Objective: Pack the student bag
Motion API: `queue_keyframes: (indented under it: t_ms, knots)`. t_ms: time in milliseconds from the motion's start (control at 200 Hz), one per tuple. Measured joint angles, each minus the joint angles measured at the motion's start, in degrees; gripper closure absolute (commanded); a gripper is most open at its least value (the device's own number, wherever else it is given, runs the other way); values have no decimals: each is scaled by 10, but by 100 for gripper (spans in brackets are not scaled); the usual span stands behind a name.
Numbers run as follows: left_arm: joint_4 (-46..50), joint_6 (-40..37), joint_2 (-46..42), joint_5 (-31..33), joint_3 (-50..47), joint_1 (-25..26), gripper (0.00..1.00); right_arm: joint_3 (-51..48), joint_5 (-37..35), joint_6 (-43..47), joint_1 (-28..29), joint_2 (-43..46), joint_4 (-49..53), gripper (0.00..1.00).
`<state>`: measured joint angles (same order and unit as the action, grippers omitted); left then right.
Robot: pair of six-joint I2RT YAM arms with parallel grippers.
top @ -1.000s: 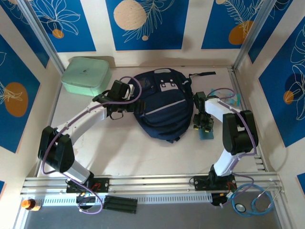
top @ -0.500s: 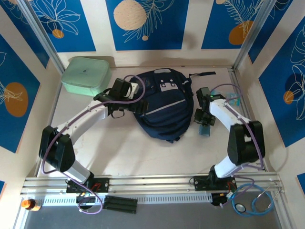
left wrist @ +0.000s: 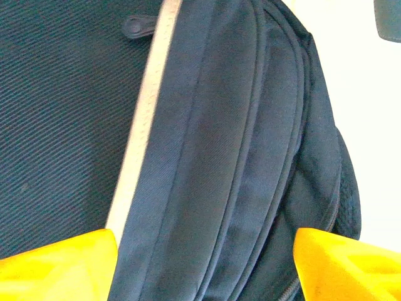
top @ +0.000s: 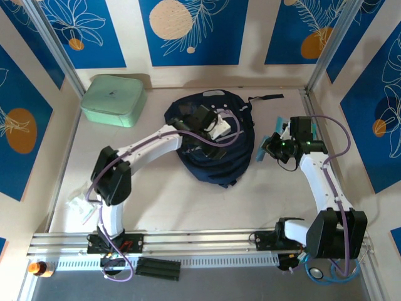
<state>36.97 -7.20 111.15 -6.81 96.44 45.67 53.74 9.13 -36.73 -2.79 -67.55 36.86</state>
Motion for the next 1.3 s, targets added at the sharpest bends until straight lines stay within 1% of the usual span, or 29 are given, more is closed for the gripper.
queue_keyframes:
  t_ms: [55,290,370,445,535,640,730,800,900,935,1070,1300]
  knots:
    - [13,-9,20,0,20,3,33,-2,15,-3,-2,2,-4,91]
    - [72,-45,90,4,94,5,31,-3,55,-17,-9,4,-21,91]
    - [85,-52,106,4,110,6,33,-7,64,-21,-10,6,-26,92]
    - [94,-51,118,11,121,7,42,-9,70,-24,-11,8,-29,92]
    - [105,-52,126,23,134,6,56,-9,77,-28,-14,10,-31,92]
    - [121,-37,126,16,151,3,69,-9,87,-31,-18,16,-33,92]
    - [122,-11,126,-19,160,-6,80,-9,99,-35,-19,19,-39,92]
    - [121,12,125,-53,160,-21,90,-12,115,-40,-20,19,-52,93]
    - [115,39,124,-98,160,-44,96,-25,144,-51,-19,19,-79,92]
    - [114,47,122,-111,160,-51,100,-33,154,-56,-19,19,-92,92]
    - [108,70,114,-147,160,-66,100,-60,186,-83,-8,23,-137,92]
    - [73,109,75,-187,160,-70,100,-77,217,-145,25,25,-238,92]
